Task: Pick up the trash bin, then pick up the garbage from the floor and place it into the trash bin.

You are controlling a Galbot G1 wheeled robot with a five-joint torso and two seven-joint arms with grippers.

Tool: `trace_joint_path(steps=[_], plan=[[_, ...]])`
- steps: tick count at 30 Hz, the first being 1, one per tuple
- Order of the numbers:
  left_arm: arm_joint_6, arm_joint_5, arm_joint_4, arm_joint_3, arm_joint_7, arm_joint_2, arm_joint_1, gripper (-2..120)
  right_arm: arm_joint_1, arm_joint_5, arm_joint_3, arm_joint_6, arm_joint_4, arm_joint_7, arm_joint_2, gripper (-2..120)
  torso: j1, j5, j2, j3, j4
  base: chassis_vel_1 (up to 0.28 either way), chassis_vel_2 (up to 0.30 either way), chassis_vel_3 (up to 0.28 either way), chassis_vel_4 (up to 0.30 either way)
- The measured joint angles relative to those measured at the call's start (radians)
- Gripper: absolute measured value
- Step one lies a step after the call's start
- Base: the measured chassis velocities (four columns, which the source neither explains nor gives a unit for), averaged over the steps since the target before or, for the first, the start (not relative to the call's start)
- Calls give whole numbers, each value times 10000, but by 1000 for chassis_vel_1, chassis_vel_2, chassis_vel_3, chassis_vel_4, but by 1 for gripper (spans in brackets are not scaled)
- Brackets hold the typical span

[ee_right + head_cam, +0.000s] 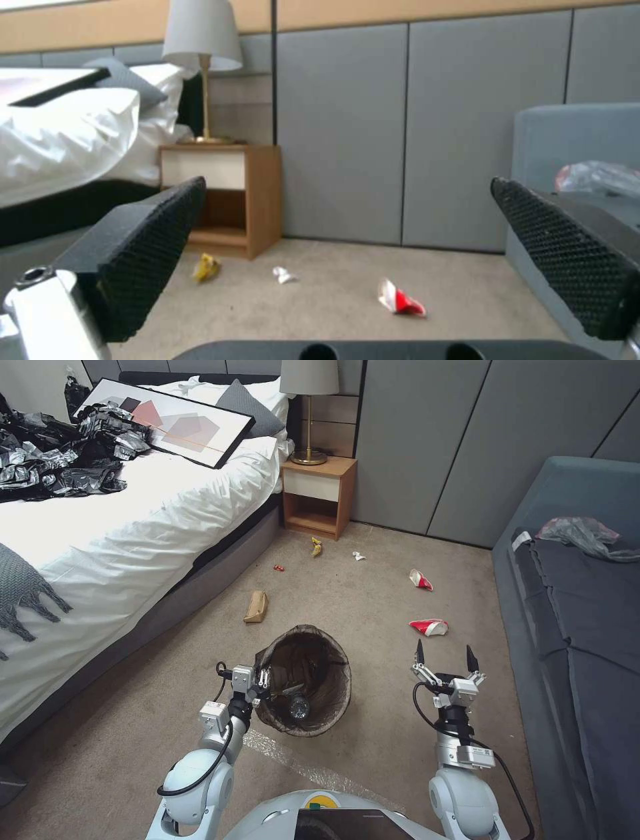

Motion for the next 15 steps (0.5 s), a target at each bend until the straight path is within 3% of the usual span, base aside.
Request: trace_joint_path(steps=[6,15], plan=[[3,15,72,30,-24,-22,-49,7,107,50,10,515,-262,-195,85,100,0,-1,0,0,1,0,0,0,0],[12,40,140,39,-22,-56,-93,7,389,151,3,563,-438,-140,148,100,0,-1,0,0,1,0,0,0,0]])
